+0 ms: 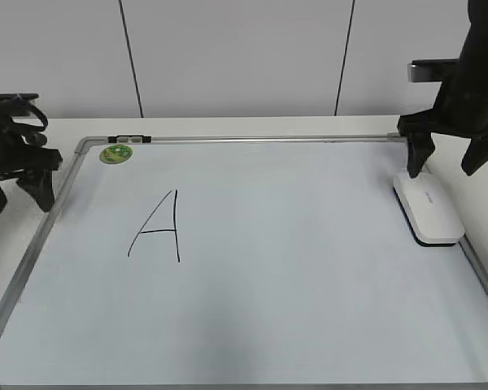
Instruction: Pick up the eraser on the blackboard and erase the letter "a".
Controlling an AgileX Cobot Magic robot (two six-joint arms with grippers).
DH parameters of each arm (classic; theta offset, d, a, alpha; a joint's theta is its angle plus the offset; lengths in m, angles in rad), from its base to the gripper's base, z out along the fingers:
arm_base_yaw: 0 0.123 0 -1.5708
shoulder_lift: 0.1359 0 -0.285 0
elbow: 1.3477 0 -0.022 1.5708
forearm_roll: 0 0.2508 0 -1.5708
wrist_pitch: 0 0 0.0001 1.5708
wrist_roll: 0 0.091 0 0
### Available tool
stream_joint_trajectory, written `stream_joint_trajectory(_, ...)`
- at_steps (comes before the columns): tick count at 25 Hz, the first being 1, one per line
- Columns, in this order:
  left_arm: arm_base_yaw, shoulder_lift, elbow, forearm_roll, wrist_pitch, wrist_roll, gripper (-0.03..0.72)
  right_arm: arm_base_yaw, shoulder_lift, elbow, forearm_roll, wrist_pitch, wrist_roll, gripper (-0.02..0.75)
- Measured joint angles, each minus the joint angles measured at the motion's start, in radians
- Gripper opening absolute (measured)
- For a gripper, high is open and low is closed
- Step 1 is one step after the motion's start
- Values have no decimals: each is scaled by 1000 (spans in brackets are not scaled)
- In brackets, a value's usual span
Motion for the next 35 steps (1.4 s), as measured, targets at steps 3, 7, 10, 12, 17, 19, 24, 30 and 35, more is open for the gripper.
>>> stream_joint_trajectory(3,0,-46,0,18,37,0,615,0,-24,0,0,0,11,633)
stream_joint_trajectory(7,0,-92,0,41,98,0,650,0,-74,0,16,1,23,627)
stream_joint_trajectory(10,0,-123,0,58,161,0,655,0,-115,0,39,4,25,617)
stream_joint_trajectory(12,0,-147,0,61,196,-2,654,0,-149,0,48,5,25,607)
stream_joint_trajectory(17,0,-210,0,61,219,-2,641,0,-230,11,60,11,26,596)
stream_joint_trajectory(19,0,-257,3,60,221,-2,635,0,-255,26,71,11,26,596)
stream_joint_trajectory(24,0,-407,69,60,232,-4,610,0,-297,82,115,14,26,596)
stream_joint_trajectory(30,0,-627,254,84,219,-5,591,0,-413,277,135,14,26,594)
stream_joint_trajectory(35,-12,-859,443,88,103,-8,589,0,-608,552,139,12,26,592)
